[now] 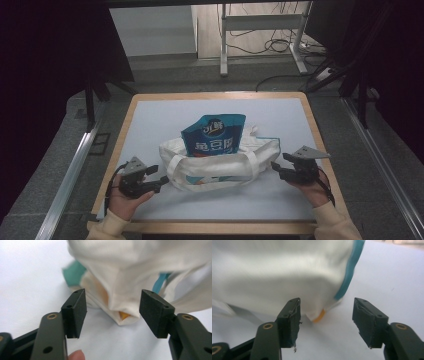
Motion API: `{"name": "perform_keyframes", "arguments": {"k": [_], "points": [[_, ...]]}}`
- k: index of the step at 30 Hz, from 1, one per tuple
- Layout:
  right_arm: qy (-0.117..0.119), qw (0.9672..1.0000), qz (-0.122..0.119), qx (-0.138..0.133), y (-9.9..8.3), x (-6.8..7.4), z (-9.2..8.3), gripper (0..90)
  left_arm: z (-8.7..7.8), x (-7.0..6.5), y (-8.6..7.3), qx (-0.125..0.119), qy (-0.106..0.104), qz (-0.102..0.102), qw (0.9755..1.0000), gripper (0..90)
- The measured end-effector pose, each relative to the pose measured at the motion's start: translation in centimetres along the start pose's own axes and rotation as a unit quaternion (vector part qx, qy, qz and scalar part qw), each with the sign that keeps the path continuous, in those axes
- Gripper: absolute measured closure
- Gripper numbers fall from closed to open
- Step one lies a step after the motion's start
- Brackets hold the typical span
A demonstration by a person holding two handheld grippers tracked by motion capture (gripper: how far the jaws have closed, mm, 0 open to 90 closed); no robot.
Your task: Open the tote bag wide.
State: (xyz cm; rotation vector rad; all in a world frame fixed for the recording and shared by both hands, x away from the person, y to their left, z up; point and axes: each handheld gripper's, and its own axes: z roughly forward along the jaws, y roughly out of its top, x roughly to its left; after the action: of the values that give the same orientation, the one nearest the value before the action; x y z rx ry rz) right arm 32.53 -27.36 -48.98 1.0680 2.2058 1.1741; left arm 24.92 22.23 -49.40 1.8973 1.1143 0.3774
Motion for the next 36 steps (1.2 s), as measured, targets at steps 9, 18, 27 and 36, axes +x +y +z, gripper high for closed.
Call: {"name": "perform_keyframes", "arguments": {"k": [9, 18, 27, 36], "points": [[0.008, 0.9974, 0.006, -0.072, 4.2, -0.1, -2.7, 56.9, -3.7, -0.4, 3.9, -0.074, 0.029, -0.001, 0.9968, 62.2], [0.051, 0.9974, -0.037, -0.035, 8.7, 0.9, 1.3, 86.8, -0.2, -0.1, 9.2, -0.059, 0.011, 0.026, 0.9978, 89.6], [0.058, 0.997, -0.051, 0.002, 8.0, 1.5, 2.9, 88.4, 1.9, -0.4, 7.7, -0.019, -0.003, 0.032, 0.9993, 89.6], [0.066, 0.9959, -0.055, 0.027, 6.2, 1.8, 3.3, 88.6, 3.0, -0.7, 5.6, 0.013, -0.009, 0.037, 0.9992, 89.5]]}}
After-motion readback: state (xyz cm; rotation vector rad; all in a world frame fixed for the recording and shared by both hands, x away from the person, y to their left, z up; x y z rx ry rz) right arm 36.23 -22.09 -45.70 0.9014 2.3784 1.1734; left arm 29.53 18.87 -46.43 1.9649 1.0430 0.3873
